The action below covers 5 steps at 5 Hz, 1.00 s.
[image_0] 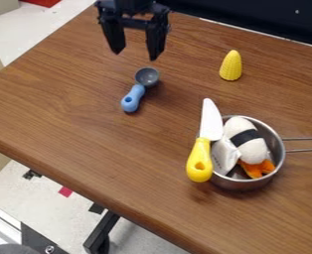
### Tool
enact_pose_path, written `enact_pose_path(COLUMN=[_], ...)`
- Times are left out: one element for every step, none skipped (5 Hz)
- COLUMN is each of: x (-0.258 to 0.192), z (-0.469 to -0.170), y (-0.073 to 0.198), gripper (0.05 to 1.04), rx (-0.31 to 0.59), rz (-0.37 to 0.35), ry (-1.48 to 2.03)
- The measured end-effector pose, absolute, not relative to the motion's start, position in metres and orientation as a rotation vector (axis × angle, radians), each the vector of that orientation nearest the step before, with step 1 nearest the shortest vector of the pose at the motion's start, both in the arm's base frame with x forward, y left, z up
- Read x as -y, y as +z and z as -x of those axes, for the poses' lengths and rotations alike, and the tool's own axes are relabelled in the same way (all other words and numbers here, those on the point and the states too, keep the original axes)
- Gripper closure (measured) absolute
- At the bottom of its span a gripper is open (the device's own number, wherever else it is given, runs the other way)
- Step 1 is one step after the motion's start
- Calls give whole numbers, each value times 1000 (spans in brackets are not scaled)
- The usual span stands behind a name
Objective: Moving the spoon on the middle of the table
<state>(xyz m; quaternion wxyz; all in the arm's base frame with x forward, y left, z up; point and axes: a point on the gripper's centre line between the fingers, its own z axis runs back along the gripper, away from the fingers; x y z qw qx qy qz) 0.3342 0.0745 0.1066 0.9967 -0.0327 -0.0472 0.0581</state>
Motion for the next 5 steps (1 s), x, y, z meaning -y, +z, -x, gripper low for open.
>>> enact_pose_path(x=[-56,-36,-21,-8,5], z=[-341,-329,-305,-282,-270], y=[109,94,100,104,114], gripper=[83,83,83,83,83], rx=[102,49,39,33,40], rz=[58,67,60,60,68], ry=[75,26,-22,-72,-107])
